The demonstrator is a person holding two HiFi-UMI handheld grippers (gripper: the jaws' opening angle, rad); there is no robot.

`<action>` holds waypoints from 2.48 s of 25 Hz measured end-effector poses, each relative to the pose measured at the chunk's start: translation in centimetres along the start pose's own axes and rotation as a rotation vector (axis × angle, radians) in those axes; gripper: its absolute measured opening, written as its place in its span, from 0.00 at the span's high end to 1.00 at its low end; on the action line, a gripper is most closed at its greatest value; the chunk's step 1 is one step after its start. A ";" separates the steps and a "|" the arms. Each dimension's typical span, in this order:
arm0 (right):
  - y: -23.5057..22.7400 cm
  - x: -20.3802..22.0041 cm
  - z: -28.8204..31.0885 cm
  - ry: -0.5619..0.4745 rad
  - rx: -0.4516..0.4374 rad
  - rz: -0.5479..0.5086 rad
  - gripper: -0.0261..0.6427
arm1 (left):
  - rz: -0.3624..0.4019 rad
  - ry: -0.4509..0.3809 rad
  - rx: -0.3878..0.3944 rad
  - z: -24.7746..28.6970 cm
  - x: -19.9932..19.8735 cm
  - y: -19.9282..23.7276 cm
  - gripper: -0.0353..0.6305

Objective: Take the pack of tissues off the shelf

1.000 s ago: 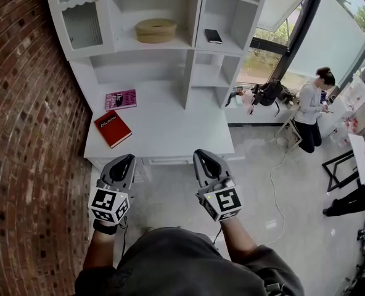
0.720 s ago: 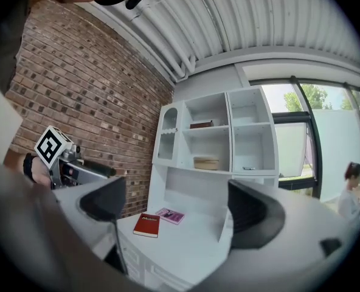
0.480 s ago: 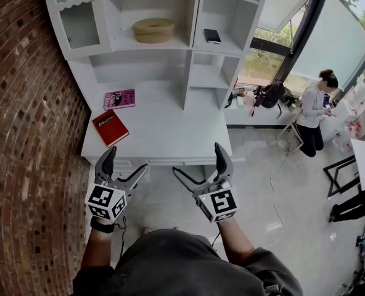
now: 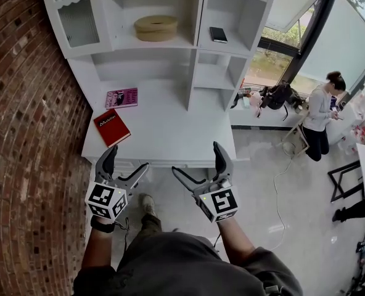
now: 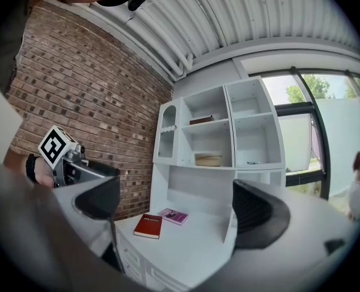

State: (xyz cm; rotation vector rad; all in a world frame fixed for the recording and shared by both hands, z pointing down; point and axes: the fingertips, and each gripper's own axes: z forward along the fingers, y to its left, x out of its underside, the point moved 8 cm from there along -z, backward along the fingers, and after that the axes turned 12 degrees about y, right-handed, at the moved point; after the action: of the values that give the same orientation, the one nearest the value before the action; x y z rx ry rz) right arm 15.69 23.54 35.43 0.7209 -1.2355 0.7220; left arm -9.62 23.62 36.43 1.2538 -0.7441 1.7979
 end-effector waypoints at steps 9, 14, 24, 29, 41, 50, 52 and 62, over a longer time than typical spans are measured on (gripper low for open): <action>-2.2 -0.2 7.8 0.031 -0.007 -0.010 0.11 | -0.018 -0.011 0.027 6.3 -1.0 6.1 0.27; -4.0 -1.6 13.3 0.045 0.004 -0.011 0.11 | -0.022 -0.010 0.062 10.6 -2.4 10.7 0.27; -7.2 -5.8 24.7 0.034 0.074 -0.002 0.11 | 0.002 -0.019 0.137 18.3 -7.3 21.2 0.27; -8.3 -7.5 28.6 0.021 0.104 -0.014 0.11 | 0.042 -0.028 0.172 21.3 -9.3 24.4 0.27; -15.2 -11.2 36.1 0.001 0.083 -0.061 0.12 | 0.110 -0.052 0.134 29.0 -15.5 27.4 0.27; -21.5 -14.1 41.8 -0.009 0.049 -0.078 0.12 | 0.166 -0.060 0.042 34.1 -21.2 29.9 0.27; -22.5 -14.7 43.0 -0.006 0.046 -0.079 0.13 | 0.170 -0.042 0.030 35.4 -21.9 30.6 0.27; -26.4 -16.5 49.1 0.097 0.042 -0.052 0.13 | 0.137 0.030 0.035 40.2 -25.2 33.7 0.27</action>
State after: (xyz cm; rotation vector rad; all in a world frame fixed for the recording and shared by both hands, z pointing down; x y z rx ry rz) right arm 6.53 -33.04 25.59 0.7417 -1.1120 0.7335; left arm -15.17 -33.25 25.48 1.2205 -0.8013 1.9435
